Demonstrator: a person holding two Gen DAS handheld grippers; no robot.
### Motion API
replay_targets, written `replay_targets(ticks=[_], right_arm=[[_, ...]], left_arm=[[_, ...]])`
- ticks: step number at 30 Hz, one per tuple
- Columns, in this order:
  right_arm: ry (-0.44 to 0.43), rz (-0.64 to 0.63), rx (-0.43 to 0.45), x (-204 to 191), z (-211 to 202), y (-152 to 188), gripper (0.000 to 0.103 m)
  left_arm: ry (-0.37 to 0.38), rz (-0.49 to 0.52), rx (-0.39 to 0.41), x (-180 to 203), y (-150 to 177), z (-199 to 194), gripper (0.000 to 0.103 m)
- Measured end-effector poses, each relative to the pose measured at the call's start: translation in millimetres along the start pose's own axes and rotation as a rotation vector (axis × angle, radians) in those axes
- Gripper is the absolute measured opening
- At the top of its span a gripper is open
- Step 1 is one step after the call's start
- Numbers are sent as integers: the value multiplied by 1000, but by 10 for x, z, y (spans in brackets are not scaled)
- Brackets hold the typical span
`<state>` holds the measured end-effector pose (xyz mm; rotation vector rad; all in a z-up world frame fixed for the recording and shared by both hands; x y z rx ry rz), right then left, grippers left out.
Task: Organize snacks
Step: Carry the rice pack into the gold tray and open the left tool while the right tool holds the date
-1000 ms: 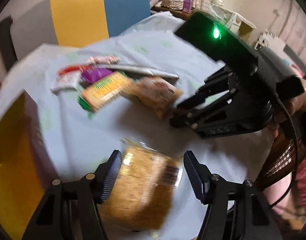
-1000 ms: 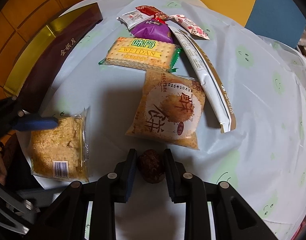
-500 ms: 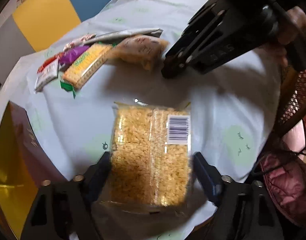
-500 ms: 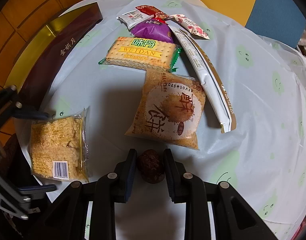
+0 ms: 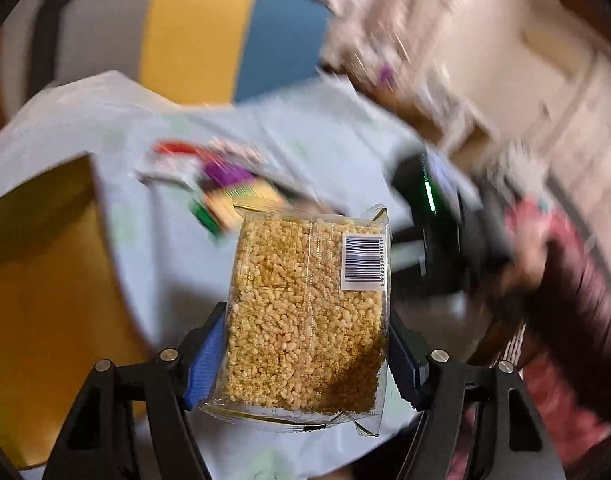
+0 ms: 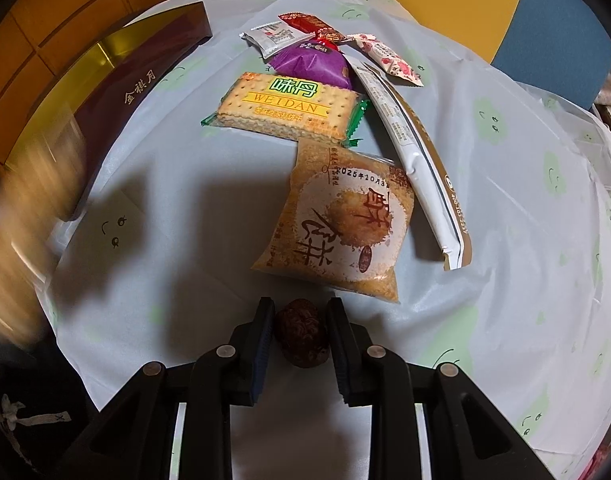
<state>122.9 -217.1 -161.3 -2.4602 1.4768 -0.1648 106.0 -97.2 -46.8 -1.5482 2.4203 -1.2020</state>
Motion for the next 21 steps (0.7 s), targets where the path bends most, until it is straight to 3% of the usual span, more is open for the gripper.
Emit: replay_targets(ticks=[2, 4, 6, 10, 15, 21], right_arm=[[1, 0, 2, 7, -3, -2, 27], [4, -1, 4, 8, -2, 4, 27], [7, -2, 5, 1, -5, 8, 27], [6, 0, 6, -8, -3, 13, 27], [1, 4, 7, -5, 3, 14, 27], [-7, 10, 8, 11, 2, 8, 27]], left_arm=[[-33, -102, 59, -285, -233, -134, 73], [-158, -196, 97, -729, -412, -222, 73], [-256, -285, 95, -1126, -477, -229, 73], [-338, -450, 62, -1666, -435, -149, 73], [-360, -595, -4, -2051, -322, 211, 73], [-368, -625, -15, -2112, -334, 434, 73]])
Point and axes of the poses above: each gripper's, at about its wrist camera, not at the fingertips, and z roughly the way its jaws point, x to its right, y to its underside, the point moved 10 cm from there along z, roughly the way its jaws point, and after that the axes turned 2 degrees about y, right-handed, at the moved point
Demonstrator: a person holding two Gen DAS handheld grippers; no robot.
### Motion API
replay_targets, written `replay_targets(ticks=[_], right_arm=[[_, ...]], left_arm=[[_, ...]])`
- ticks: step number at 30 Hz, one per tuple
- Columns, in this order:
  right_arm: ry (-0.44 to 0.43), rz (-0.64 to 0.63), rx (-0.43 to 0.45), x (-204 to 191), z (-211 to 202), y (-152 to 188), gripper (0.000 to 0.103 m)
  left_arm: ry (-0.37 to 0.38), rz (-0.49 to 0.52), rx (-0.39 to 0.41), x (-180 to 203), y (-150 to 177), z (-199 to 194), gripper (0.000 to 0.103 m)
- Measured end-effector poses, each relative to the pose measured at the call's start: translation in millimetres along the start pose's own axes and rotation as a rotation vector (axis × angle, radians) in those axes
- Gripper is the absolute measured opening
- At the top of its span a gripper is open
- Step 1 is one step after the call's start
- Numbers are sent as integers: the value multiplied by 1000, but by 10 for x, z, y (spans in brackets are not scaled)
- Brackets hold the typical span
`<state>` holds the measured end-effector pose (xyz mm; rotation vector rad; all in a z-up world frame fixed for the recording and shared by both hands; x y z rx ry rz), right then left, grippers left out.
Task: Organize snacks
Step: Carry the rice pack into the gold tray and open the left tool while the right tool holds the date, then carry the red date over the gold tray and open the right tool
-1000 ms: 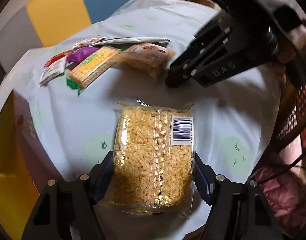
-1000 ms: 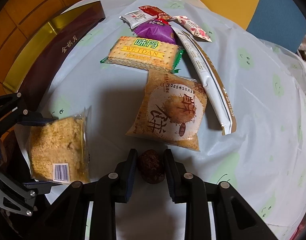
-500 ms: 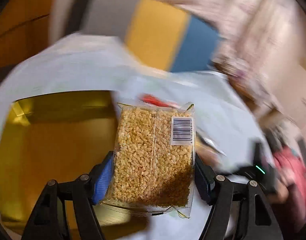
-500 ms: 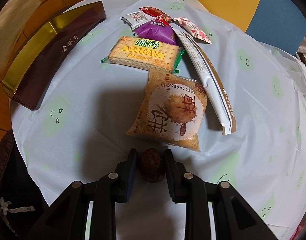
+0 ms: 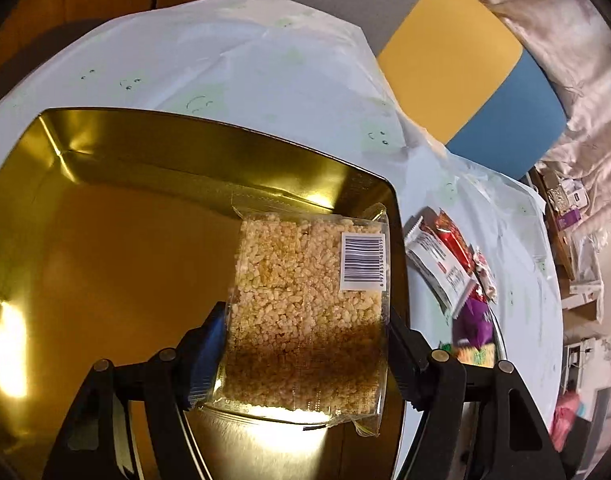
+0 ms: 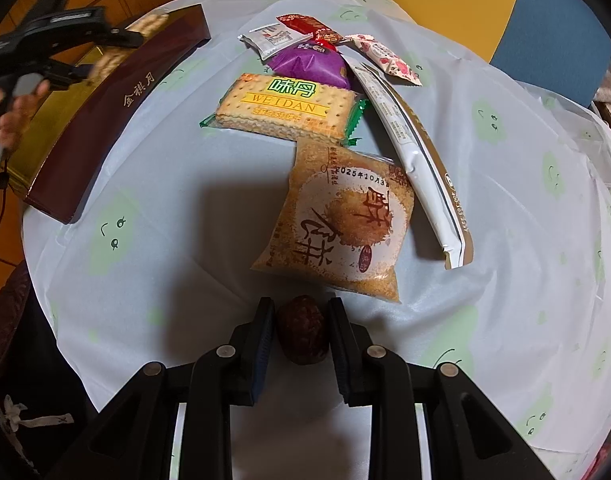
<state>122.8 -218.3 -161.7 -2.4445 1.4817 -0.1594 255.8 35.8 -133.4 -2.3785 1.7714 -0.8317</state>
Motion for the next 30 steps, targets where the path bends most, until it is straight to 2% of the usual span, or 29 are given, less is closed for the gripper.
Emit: replay_targets(ticks=[3, 7, 12, 18, 20, 23, 26, 30], right_arm=[[-1, 1, 1, 2, 3, -4, 27], [-1, 1, 2, -6, 1, -7, 27], [-3, 7, 5, -7, 2, -9, 27], [0, 20, 14, 5, 5, -13, 27], [3, 27, 18, 6, 1, -10, 27], [16, 35, 26, 11, -6, -9, 27], [30, 47, 30, 4, -16, -2, 26], [45, 69, 33, 0, -24, 11, 25]], left_arm=[[8, 6, 11, -8, 6, -41, 81], [8, 30, 68, -102, -42, -366, 83], [23, 172, 171, 67, 209, -799, 83], [138, 410, 199, 507, 892, -1127, 82], [185, 489, 182, 672, 1179, -1158, 82], [263, 554, 133, 864, 1542, -1144, 82], [274, 662, 100, 985, 1921, -1074, 82], [259, 766, 80, 1058, 2235, -931, 77]])
Point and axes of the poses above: each gripper's, at about its wrist camera, not at the fingertips, and z roughly the way its jaws point, x to its right, y to its underside, the point moved 10 cm from there along z, roughly the way its jaws point, and after that the axes turned 2 degrees about y, right-handed, at the moved point
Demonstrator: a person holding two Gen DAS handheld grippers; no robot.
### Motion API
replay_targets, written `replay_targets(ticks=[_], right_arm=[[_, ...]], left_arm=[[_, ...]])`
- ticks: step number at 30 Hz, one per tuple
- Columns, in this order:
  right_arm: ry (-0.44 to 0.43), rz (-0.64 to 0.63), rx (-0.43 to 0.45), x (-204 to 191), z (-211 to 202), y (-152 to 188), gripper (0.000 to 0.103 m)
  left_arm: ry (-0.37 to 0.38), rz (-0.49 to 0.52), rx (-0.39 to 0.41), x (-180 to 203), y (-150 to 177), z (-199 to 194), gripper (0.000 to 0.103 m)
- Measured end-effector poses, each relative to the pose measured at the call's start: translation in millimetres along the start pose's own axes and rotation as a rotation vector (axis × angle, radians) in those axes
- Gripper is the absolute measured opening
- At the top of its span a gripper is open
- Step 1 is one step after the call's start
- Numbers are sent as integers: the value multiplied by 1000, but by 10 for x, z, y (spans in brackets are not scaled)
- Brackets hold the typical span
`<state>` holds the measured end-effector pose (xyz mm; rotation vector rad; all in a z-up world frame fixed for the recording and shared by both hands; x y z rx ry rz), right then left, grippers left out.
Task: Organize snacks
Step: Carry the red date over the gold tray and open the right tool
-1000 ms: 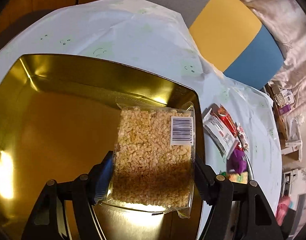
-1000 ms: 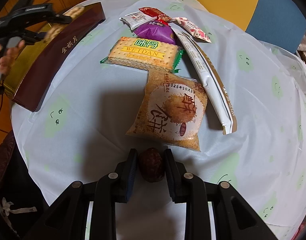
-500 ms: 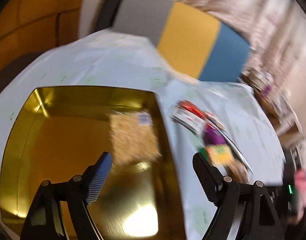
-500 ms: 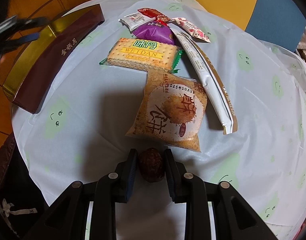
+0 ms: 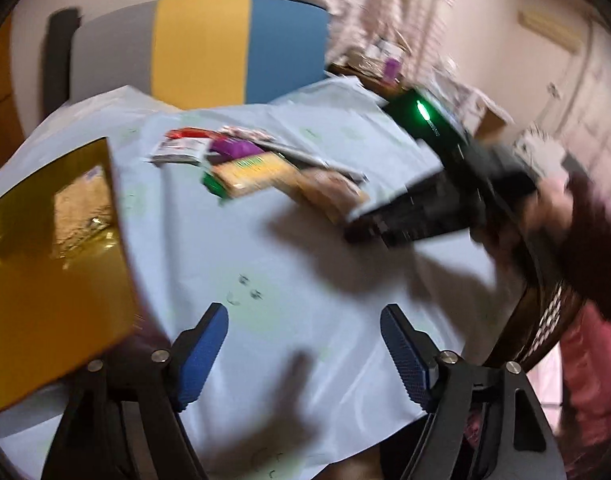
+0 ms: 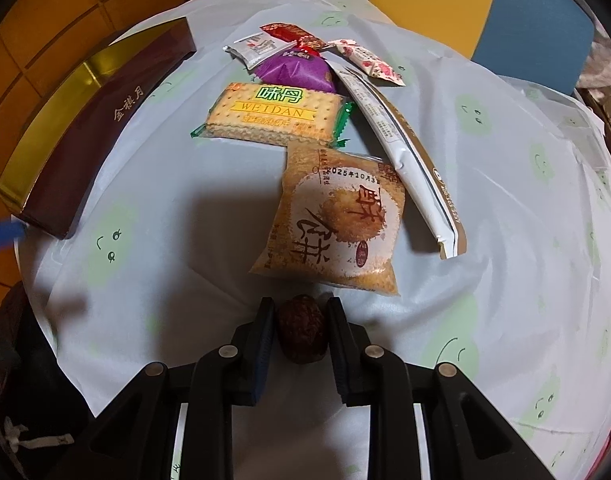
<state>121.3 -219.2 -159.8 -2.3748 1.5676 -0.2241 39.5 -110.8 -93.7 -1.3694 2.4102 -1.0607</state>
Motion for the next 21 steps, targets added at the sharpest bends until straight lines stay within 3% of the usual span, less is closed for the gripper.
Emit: replay_targets(ticks=[9, 14, 21], right_arm=[[-8, 64, -5, -54, -110, 2, 25], [-45, 29, 37, -273, -312, -129, 25], [-204, -52, 131, -874, -676, -653, 25]], left_arm=[[-10, -10, -73, -78, 312, 298, 66], [-1, -12, -48, -76, 346, 309, 65], [45, -53, -14, -117, 330, 276, 65]])
Point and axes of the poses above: each gripper's, at about its wrist camera, not at the fingertips, and z roughly the way its jaws point, x to its right, y to its underside, the point moved 10 cm from there along z, roughly the way its jaws point, and after that the axes turned 2 degrees about y, right-handed, at the moved point
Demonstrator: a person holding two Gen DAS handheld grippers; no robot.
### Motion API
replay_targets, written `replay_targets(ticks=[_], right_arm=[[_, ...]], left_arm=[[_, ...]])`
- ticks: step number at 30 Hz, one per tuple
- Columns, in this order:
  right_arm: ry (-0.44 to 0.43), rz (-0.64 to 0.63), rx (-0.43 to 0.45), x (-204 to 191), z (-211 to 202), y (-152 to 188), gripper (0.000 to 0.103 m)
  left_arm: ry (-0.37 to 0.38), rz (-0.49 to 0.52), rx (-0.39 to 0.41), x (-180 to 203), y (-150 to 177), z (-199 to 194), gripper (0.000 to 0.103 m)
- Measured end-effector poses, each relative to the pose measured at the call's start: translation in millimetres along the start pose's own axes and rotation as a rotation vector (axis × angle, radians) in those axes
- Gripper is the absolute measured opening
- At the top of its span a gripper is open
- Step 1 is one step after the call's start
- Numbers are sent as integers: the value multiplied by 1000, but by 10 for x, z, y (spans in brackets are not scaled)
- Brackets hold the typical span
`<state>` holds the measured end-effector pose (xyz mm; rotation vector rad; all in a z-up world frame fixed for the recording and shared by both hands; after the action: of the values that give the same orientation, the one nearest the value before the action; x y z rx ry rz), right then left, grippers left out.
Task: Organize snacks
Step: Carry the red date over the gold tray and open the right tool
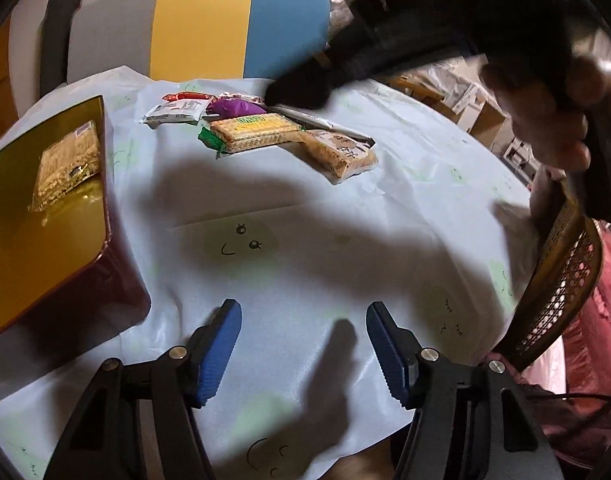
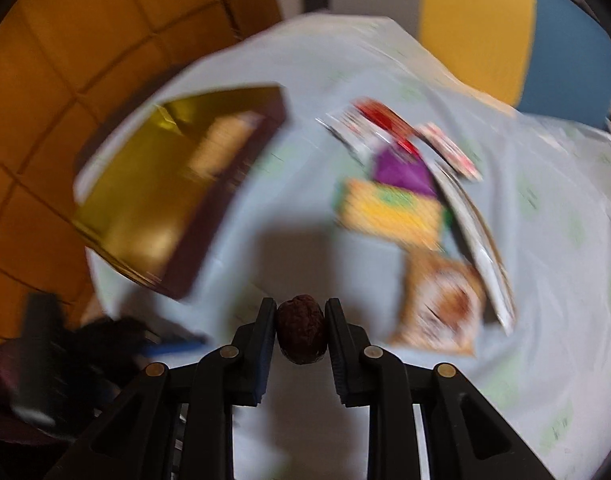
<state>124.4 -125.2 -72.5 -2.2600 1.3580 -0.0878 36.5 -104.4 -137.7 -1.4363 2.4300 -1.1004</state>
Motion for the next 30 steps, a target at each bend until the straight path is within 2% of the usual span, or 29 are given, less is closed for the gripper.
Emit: replay_targets(ticks=[5, 11, 22, 26, 30], right_arm=[[-118, -77, 48, -541, -86, -395, 25], [-145, -174, 29, -1006, 121, -644, 25], [-152, -218, -38, -1175, 586, -714, 25], [-153, -196, -30, -1147, 631, -720, 33], [-144, -179, -10, -1091, 610, -739, 33]], left_arm=[[41, -36, 16, -22, -4, -32, 65], [58, -47, 27, -21, 5, -46, 65], [62, -46, 38, -22, 10, -39, 65], [63, -48, 38, -19, 9, -36, 65], [56, -42, 38, -15, 10, -29, 65]])
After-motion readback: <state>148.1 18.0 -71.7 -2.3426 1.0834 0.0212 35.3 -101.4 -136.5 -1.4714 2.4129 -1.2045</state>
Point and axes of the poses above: each gripper's, at about its wrist camera, not at the fingertips, and z roughly the way its jaws point, x to its right, y to its underside, the point moved 10 cm from there along z, roughly the way its jaws point, and after that the axes turned 2 degrees about y, right-handed, at the moved point
